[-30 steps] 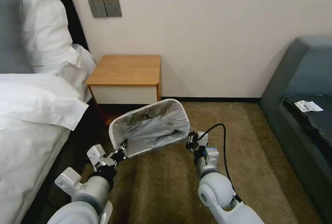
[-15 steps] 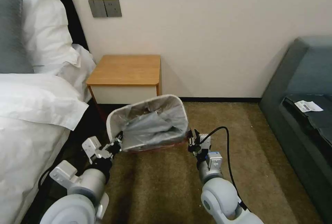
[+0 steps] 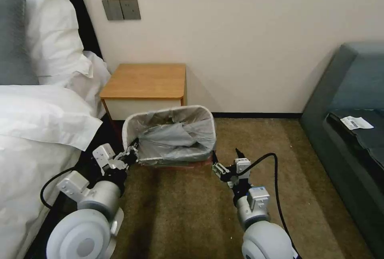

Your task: Pick up the garbage bag from the table and place it over the trash can.

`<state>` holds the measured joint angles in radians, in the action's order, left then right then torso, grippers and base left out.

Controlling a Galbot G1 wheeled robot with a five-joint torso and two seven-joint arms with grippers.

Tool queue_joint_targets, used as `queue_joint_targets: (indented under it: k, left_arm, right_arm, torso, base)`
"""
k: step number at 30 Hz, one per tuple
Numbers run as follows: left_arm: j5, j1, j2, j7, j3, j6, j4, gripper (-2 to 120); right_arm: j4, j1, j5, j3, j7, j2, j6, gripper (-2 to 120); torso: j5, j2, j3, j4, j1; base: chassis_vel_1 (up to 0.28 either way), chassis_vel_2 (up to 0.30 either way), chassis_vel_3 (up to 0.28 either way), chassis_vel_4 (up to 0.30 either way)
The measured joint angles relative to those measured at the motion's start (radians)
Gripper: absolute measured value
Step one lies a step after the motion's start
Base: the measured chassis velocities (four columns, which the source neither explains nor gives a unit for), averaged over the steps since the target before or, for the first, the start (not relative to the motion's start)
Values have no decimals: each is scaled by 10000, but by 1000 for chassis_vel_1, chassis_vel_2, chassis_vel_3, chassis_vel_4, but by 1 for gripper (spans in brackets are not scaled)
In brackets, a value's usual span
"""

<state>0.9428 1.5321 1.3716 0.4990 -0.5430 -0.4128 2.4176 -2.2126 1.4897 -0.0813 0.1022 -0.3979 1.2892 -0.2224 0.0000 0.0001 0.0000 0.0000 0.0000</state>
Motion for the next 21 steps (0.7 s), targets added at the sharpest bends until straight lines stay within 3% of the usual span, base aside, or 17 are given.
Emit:
queue_joint_targets:
  k: [5,7,8,10,11,14,21]
  left_arm:
    - [-873,31,-188,-302,124,198,-419,7]
    - [-1625,16,-302,-544,197,385,-712,7]
    - [-1625,16,-302,-544,197,385,-712,7]
    - [-2495,-44,-397,-790,294,610,-1030,7]
    - [-2495,-44,-397,-790,294,610,-1030,7]
    - [-3424,-125,-480,-1085,416,818,-1452,7]
    - [-4767,-106,-522,-1465,574,1106,-1789,7]
  right_arm:
    - [-63,-143,1164,219,336,42,1382,99]
    - [-224,-412,1593,401,1329,-14,2633,91]
    - [-224,-412,1593,401,1329,-14,2633,91]
    - [-353,-738,1804,558,2768,-212,3644,80]
    - [-353,-738,1804,558,2768,-212,3644,80]
    - [-609,-1188,1732,436,4452,-768,4005,66]
    - [-348,-2443,931,-78,6083,-2099,3265,43]
  torso:
    - [0,0,1,0,0]
    - [0,-1,0,0,0]
    - [0,-1,0,0,0]
    - [0,0,1,1,0]
    - [0,0,1,1,0]
    - [0,0,0,0,0]
    - [2,0,1,1,1]
  base:
    - [0,0,0,0]
    - [0,0,0,0]
    - [0,0,0,0]
    - [0,0,0,0]
    - [0,0,0,0]
    - [0,0,0,0]
    - [0,0,0,0]
